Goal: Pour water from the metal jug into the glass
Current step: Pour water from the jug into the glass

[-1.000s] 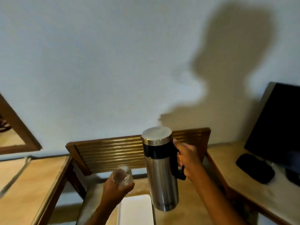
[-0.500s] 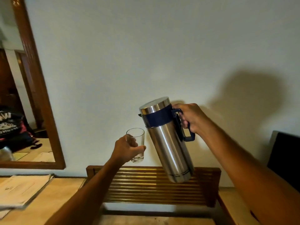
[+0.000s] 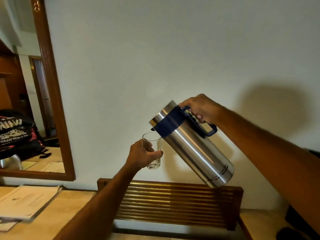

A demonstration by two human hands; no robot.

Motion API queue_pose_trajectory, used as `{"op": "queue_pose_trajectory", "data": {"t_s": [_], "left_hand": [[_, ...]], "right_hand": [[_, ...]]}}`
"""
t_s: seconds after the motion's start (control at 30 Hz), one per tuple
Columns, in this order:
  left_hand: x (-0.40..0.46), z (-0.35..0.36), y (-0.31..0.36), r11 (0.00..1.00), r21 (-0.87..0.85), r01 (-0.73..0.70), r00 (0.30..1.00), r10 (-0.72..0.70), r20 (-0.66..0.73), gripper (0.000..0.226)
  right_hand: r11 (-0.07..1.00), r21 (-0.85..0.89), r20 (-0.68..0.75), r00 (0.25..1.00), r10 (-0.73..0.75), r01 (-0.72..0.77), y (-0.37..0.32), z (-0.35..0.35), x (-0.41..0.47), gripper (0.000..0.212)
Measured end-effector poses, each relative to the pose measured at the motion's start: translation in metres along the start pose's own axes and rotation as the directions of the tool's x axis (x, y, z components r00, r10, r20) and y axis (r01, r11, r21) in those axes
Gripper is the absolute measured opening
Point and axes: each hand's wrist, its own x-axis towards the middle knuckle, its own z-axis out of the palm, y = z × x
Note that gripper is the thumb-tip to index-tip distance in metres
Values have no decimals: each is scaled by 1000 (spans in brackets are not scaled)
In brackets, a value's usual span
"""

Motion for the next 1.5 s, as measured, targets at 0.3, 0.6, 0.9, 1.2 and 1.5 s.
{"op": "queue_pose_trajectory", "data": {"t_s": [0.3, 0.6, 0.9, 1.2, 1.5], "left_hand": [[7, -4, -4, 1000, 8, 16, 1000, -17, 18, 50], [6, -1, 1, 999, 39, -5, 999, 3, 39, 45], [0, 11, 9, 999, 31, -14, 999, 13, 46, 46], [-6, 5, 8, 1000, -7, -17, 998, 18, 62, 27], [-6, -1, 5, 998, -57, -25, 999, 28, 43, 30]], "right_hand": [[968, -229, 95, 992, -79, 99, -23, 5, 14, 21], [892, -391, 149, 972, -183, 228, -32, 2, 29, 31], [813, -488, 147, 948, -282, 317, -47, -5, 30, 30], [705, -589, 217, 918, -332, 394, -56, 6, 34, 27], [648, -635, 248, 905, -345, 421, -56, 15, 36, 28]]}}
